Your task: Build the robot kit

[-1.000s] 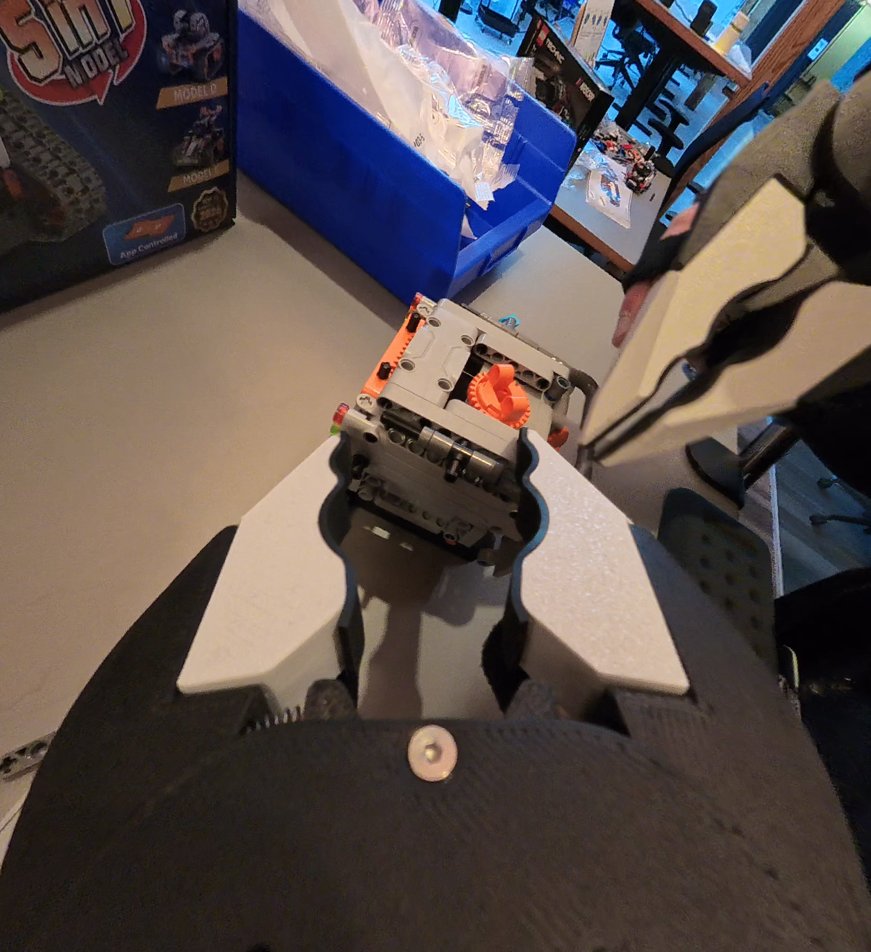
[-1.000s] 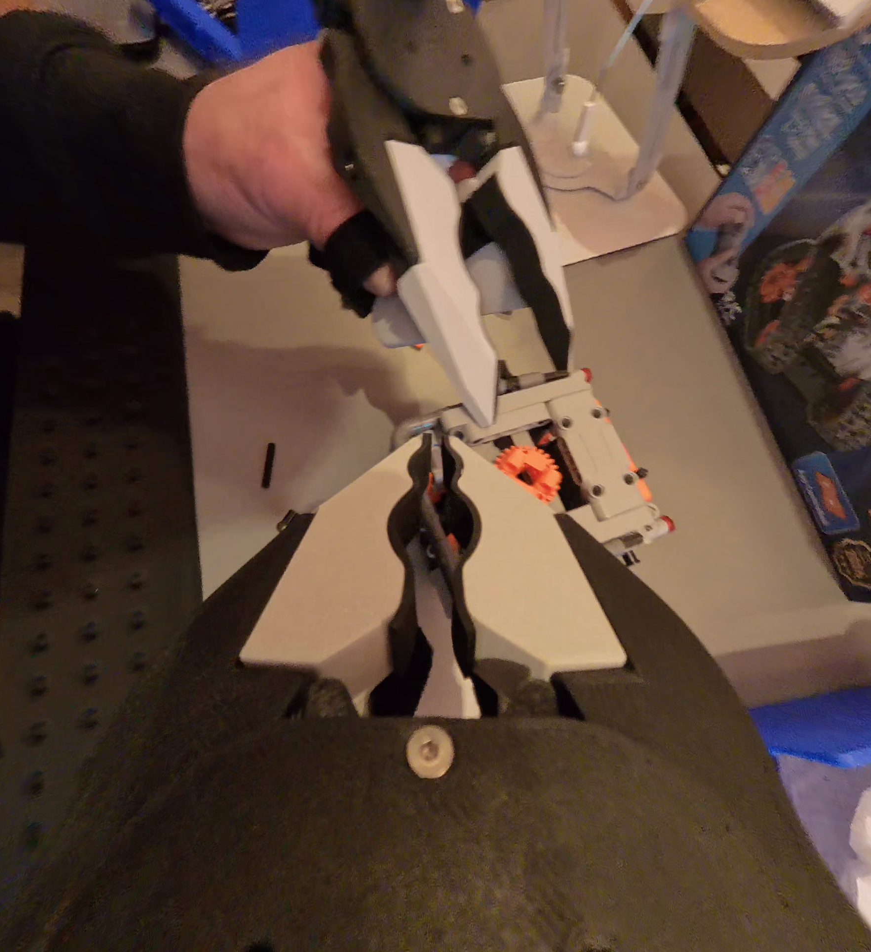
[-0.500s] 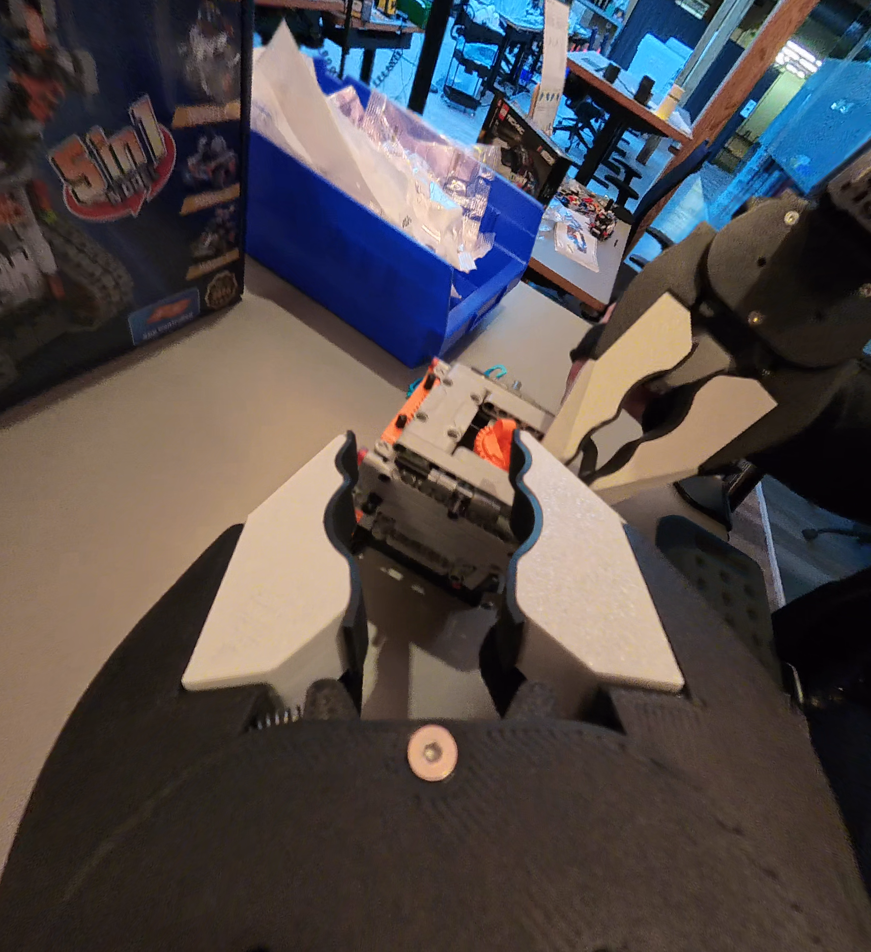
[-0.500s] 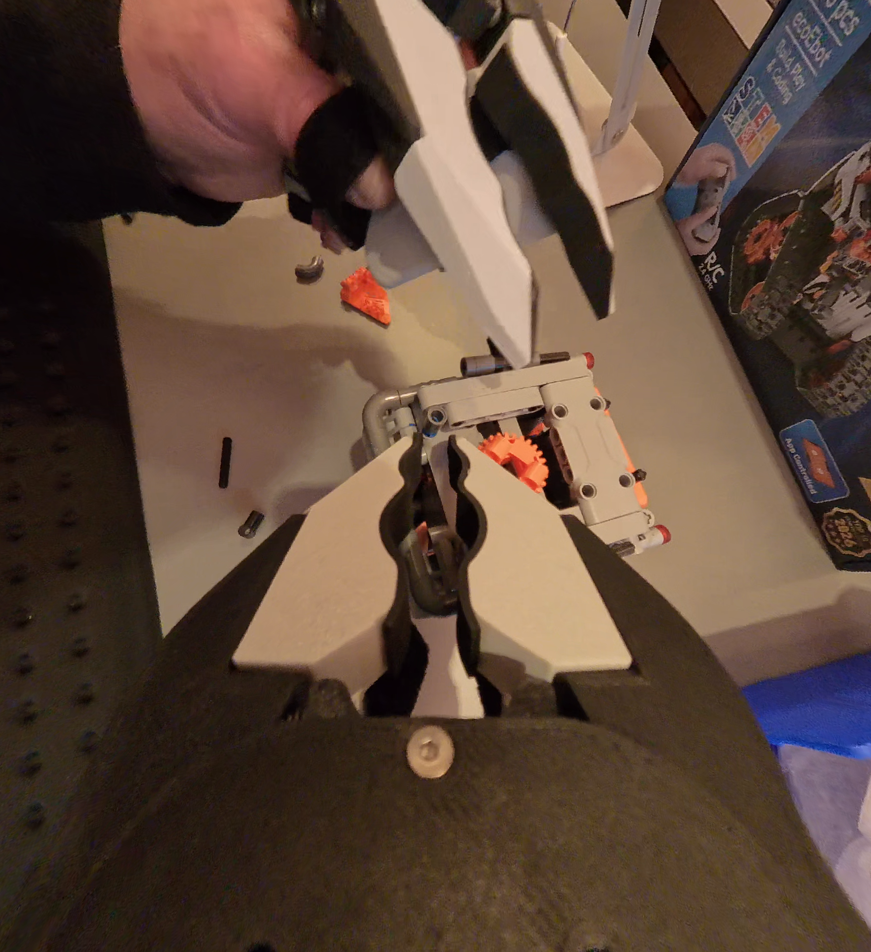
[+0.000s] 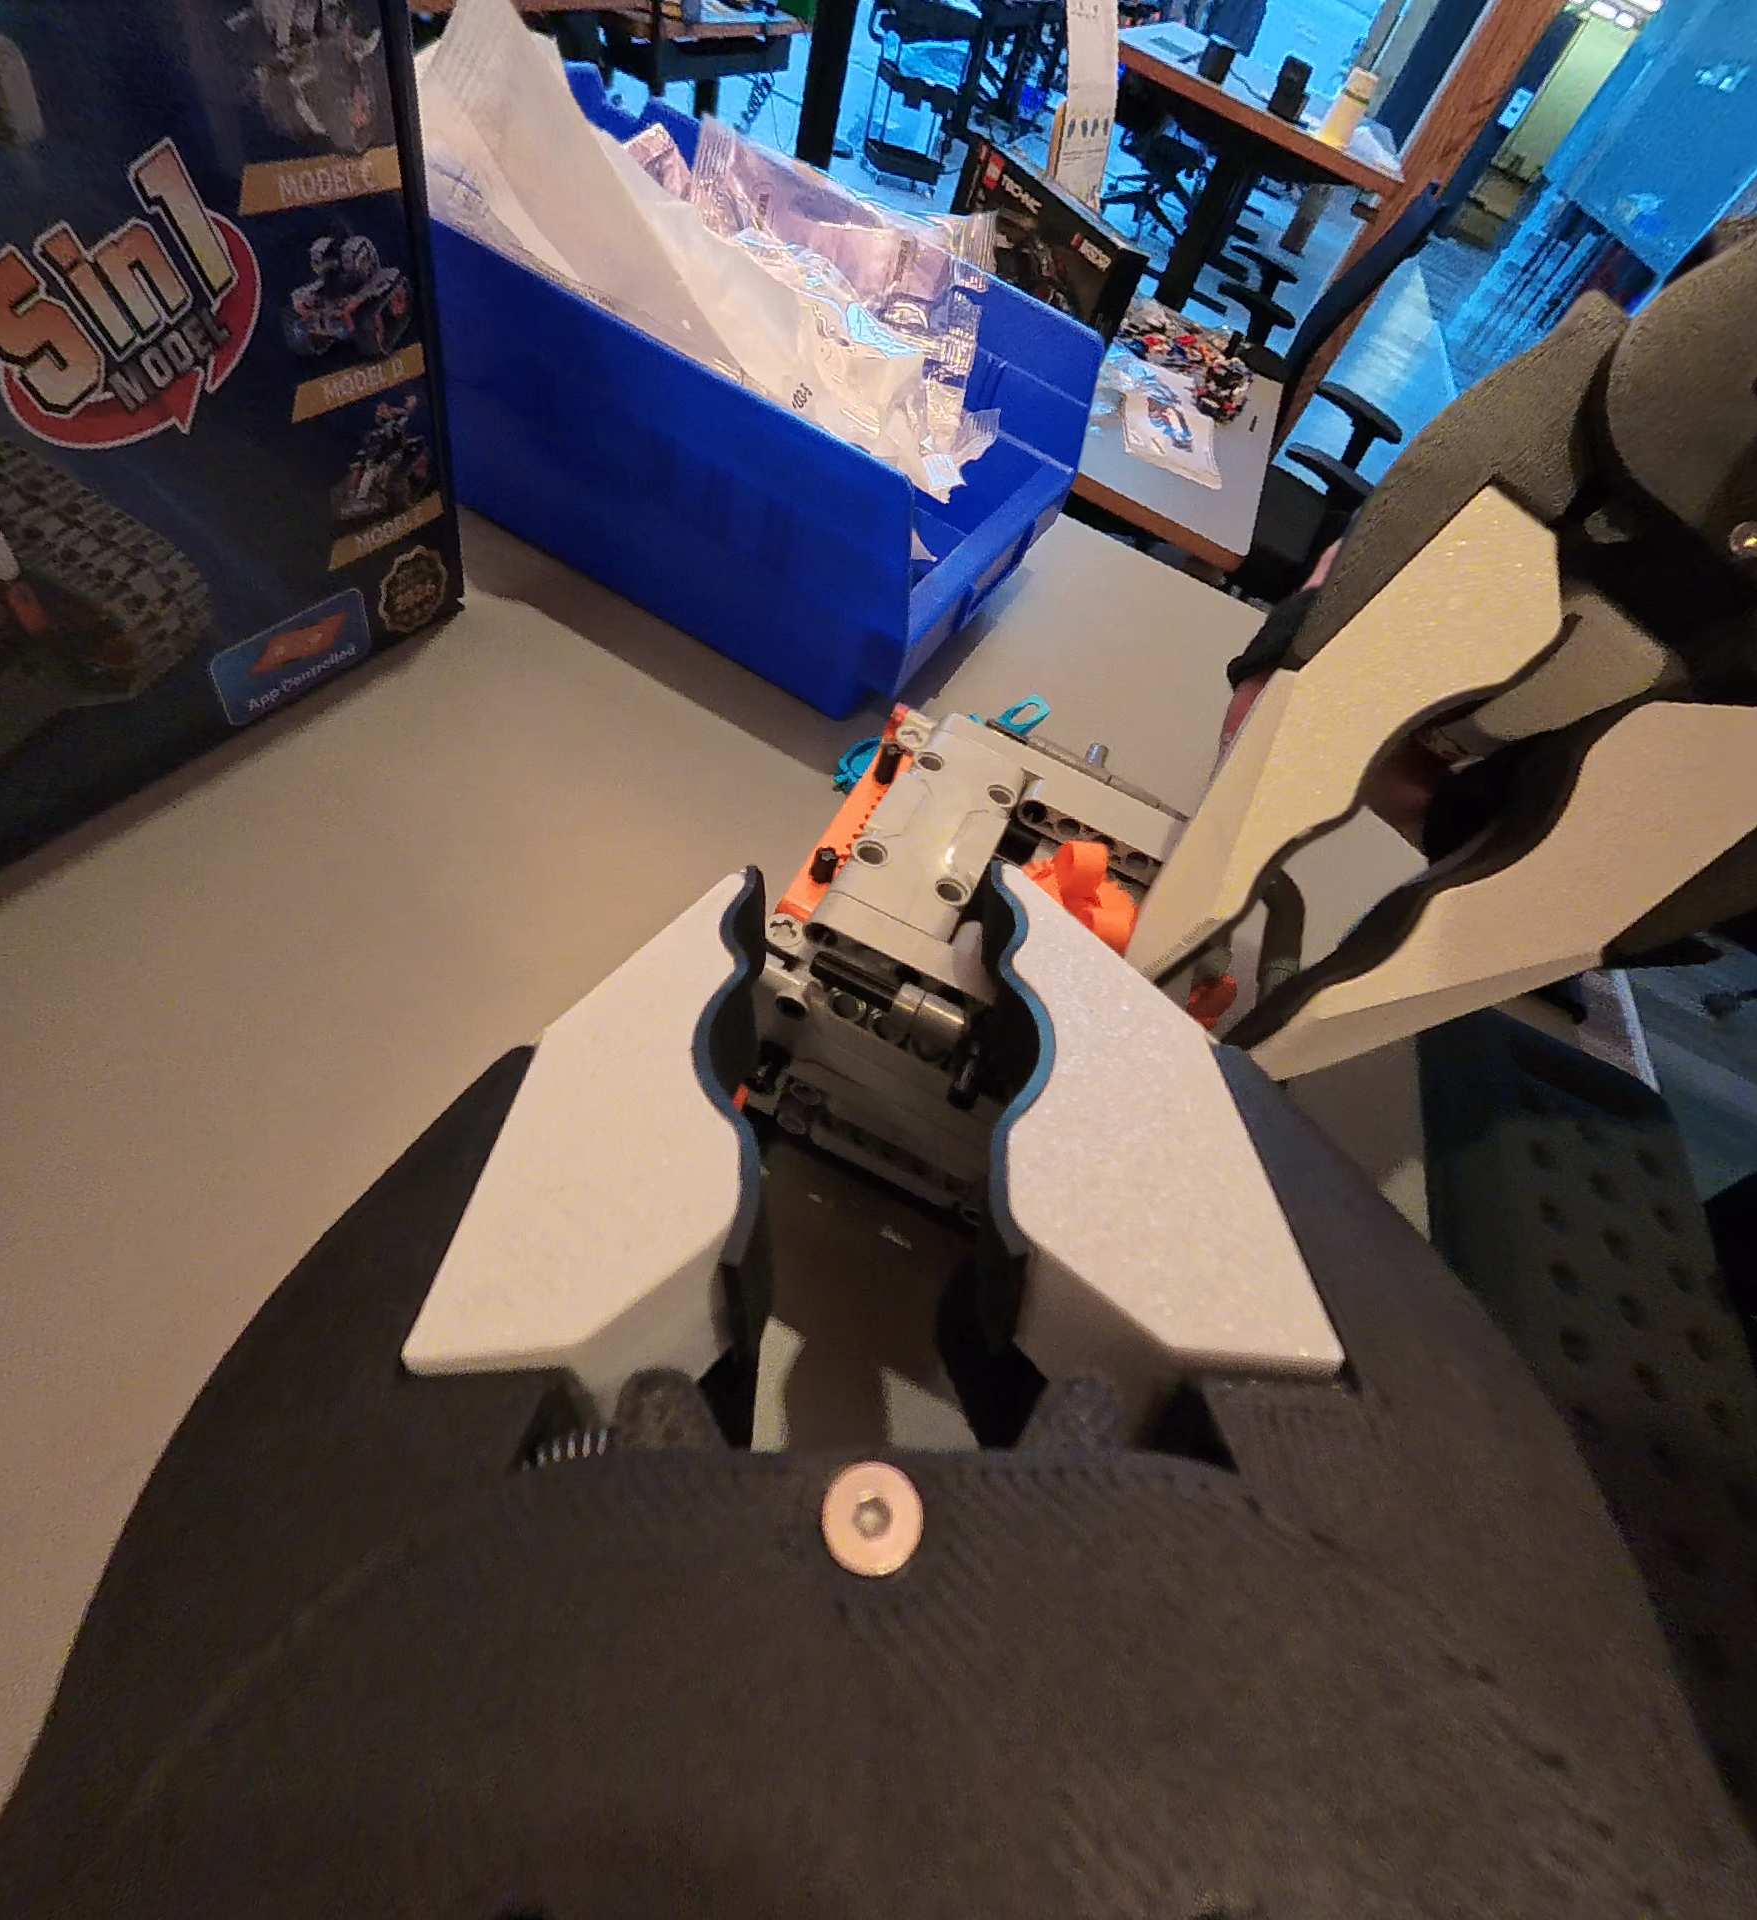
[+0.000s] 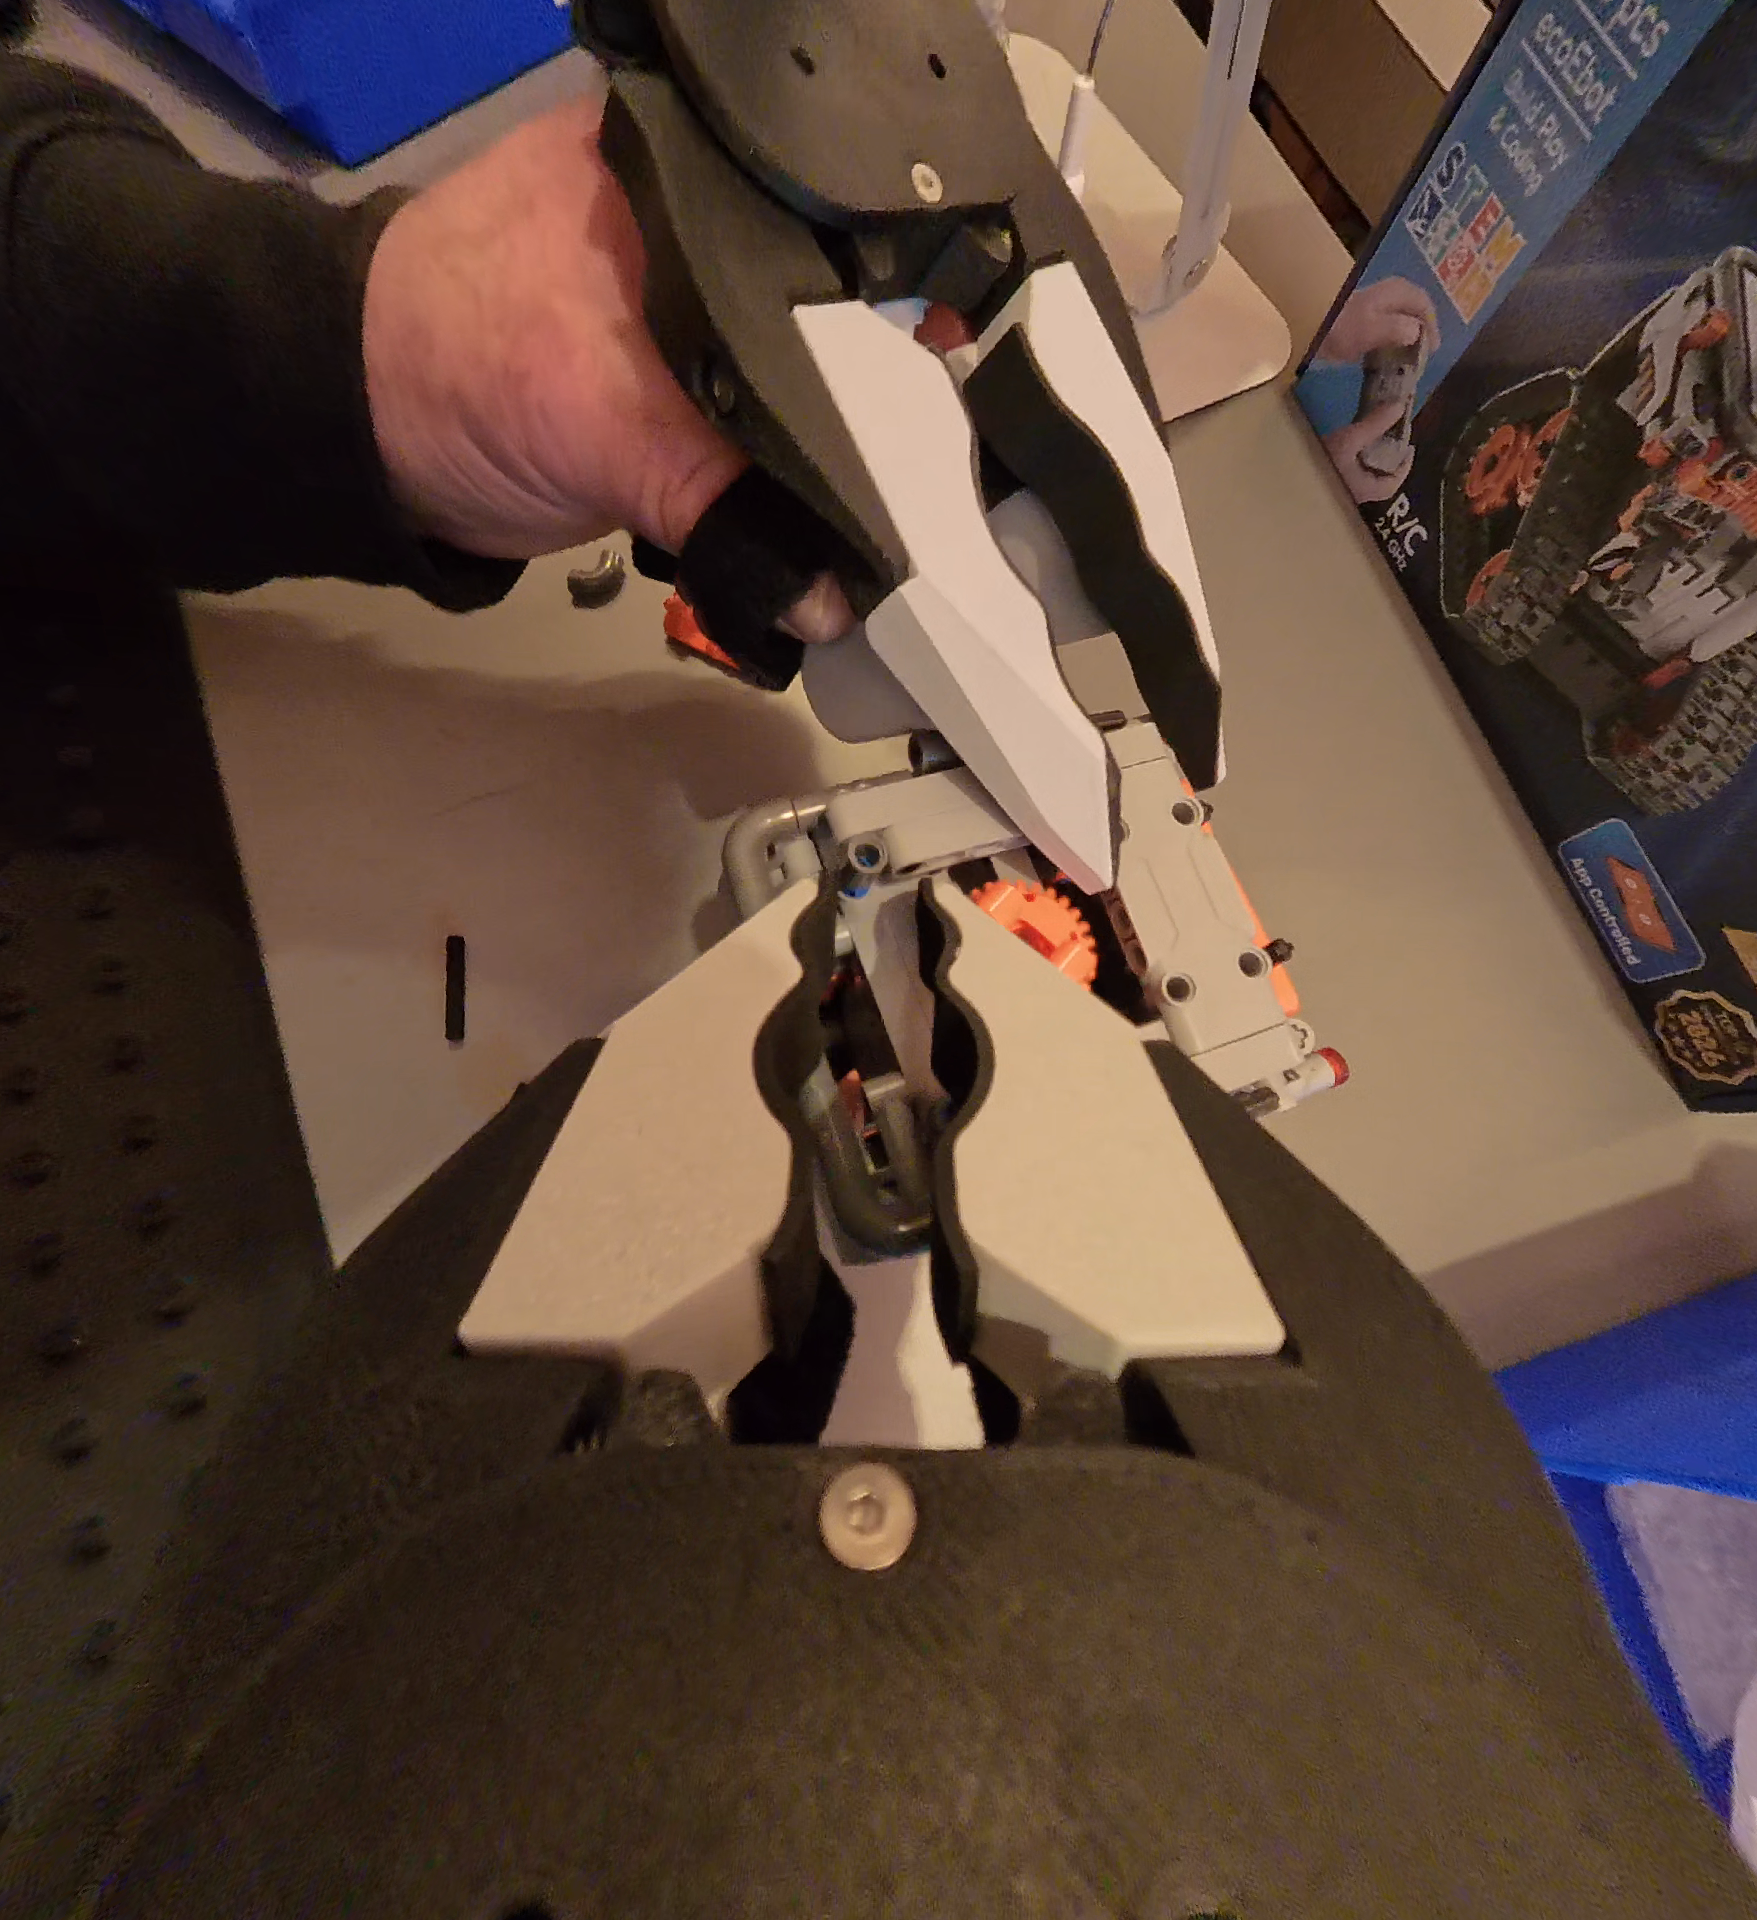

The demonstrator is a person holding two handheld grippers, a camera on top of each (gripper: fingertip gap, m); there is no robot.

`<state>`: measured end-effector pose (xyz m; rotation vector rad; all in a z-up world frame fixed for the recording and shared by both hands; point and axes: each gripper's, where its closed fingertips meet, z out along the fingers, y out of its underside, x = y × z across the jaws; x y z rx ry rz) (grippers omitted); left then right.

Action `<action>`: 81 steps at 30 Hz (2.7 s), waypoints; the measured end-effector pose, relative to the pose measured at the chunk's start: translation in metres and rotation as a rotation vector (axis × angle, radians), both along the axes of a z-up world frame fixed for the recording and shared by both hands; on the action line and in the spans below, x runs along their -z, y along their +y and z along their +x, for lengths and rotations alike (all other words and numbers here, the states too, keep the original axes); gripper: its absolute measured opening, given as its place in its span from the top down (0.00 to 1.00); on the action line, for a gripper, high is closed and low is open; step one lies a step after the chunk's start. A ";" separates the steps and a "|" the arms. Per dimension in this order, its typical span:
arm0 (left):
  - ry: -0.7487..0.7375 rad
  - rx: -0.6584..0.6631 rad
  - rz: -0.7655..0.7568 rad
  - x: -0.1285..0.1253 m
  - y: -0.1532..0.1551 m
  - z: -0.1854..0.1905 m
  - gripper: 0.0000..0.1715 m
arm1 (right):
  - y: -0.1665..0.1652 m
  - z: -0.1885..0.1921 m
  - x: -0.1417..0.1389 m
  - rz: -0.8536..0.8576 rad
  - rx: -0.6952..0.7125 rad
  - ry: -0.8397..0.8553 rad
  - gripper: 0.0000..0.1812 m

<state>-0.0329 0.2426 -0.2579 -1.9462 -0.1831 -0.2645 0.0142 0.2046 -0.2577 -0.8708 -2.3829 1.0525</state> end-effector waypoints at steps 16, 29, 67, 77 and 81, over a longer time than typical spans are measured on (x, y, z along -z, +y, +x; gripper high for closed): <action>0.057 -0.046 0.079 -0.002 -0.002 0.005 0.80 | -0.002 0.005 0.002 0.021 -0.057 -0.010 1.00; 0.067 0.127 -0.032 -0.004 -0.005 0.008 0.77 | 0.000 0.005 0.002 0.069 -0.057 0.039 1.00; 0.355 0.095 0.011 -0.010 -0.026 0.044 0.90 | 0.003 0.010 0.003 0.033 -0.021 -0.001 1.00; 0.411 0.192 -0.018 -0.008 -0.028 0.060 1.00 | 0.005 0.010 0.004 0.029 -0.019 -0.003 1.00; 0.390 0.188 -0.024 -0.003 -0.029 0.061 1.00 | 0.006 0.010 0.004 0.019 -0.017 -0.009 1.00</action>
